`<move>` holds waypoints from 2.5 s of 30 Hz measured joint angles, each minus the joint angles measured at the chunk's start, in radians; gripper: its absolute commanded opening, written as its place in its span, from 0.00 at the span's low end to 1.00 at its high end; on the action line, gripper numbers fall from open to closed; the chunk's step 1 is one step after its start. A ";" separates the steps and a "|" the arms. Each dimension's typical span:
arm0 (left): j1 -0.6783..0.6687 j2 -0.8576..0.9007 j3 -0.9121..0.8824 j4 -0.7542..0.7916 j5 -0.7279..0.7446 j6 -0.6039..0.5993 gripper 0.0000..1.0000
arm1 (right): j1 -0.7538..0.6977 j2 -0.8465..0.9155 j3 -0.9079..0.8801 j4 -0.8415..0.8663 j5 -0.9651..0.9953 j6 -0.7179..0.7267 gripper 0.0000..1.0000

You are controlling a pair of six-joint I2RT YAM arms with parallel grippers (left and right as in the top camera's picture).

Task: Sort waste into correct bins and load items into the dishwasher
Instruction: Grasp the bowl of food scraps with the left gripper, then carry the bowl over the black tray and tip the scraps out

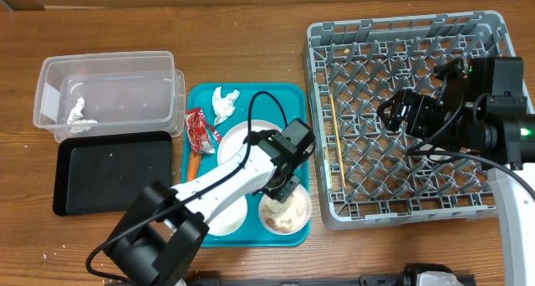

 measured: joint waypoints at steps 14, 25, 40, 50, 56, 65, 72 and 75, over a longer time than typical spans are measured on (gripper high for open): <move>0.006 0.000 0.233 -0.253 -0.007 -0.059 0.04 | 0.000 0.000 0.000 0.026 0.000 -0.002 1.00; 0.250 -0.034 0.384 -0.448 -0.012 -0.257 0.04 | 0.000 0.000 0.000 0.018 0.000 -0.002 1.00; 1.087 -0.355 0.180 -0.422 0.369 -0.270 0.04 | 0.000 0.000 0.000 0.006 0.000 -0.003 1.00; 1.426 -0.342 -0.250 -0.099 0.715 -0.167 0.04 | 0.000 0.001 -0.001 -0.003 0.000 -0.006 1.00; 1.534 -0.341 -0.341 -0.061 0.784 -0.132 0.04 | 0.000 0.001 -0.001 -0.005 0.000 -0.006 1.00; 1.624 -0.341 -0.347 -0.068 0.808 -0.127 0.04 | 0.000 0.001 -0.001 -0.023 0.005 -0.006 1.00; 1.683 -0.341 -0.364 -0.099 0.789 -0.111 0.04 | 0.000 0.001 -0.001 -0.021 0.011 -0.006 1.00; 1.714 -0.341 -0.364 -0.089 0.757 -0.081 0.04 | 0.000 0.001 -0.001 -0.015 0.012 -0.006 1.00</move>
